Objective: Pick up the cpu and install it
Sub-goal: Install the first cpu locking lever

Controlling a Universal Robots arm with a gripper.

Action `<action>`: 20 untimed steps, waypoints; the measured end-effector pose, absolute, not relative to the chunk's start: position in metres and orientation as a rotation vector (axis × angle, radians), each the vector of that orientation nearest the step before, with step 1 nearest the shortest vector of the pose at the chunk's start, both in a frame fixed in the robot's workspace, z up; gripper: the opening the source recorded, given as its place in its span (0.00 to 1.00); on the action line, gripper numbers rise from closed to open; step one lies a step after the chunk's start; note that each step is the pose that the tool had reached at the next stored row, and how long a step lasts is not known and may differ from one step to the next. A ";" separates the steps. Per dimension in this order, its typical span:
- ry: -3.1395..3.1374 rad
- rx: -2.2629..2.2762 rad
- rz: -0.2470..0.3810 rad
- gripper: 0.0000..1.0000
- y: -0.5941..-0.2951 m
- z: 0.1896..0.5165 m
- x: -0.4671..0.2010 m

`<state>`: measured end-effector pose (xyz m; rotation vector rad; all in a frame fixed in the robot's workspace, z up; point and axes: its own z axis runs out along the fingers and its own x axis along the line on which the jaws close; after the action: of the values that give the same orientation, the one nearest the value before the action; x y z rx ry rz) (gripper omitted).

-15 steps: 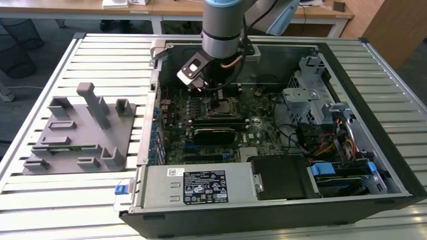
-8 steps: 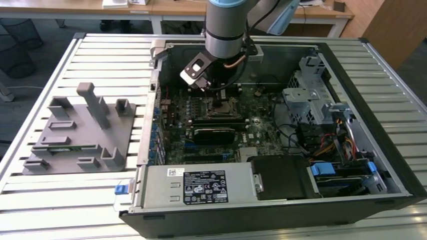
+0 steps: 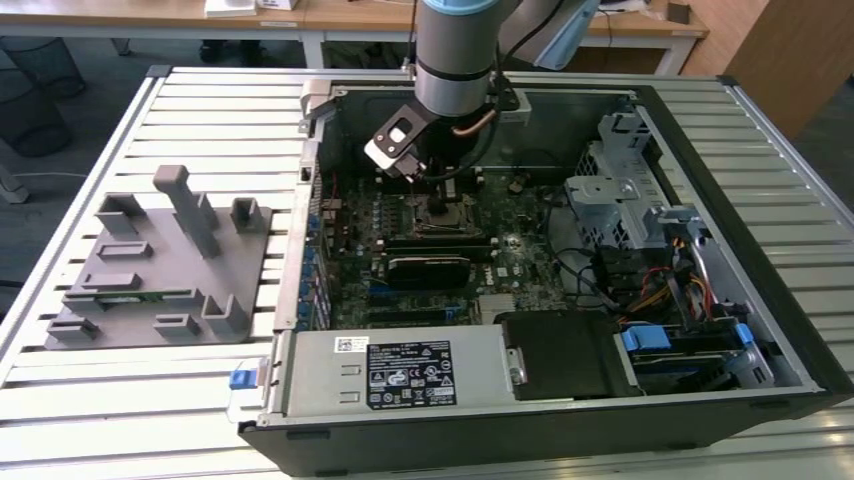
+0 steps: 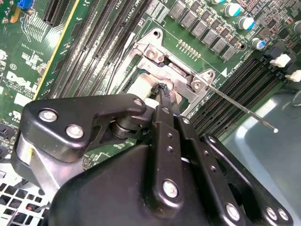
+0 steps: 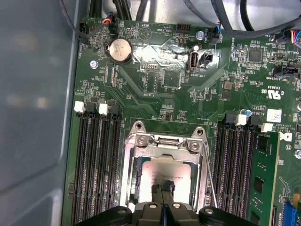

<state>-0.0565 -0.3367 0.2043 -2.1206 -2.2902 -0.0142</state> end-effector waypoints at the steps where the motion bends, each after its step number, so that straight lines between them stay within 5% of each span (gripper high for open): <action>1: -2.290 -2.121 -0.014 0.11 -0.337 0.205 -0.056; 20: -2.290 -2.120 -0.015 0.11 -0.337 0.223 -0.056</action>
<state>-0.0565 -0.3368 0.2229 -2.1205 -2.2902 -0.0145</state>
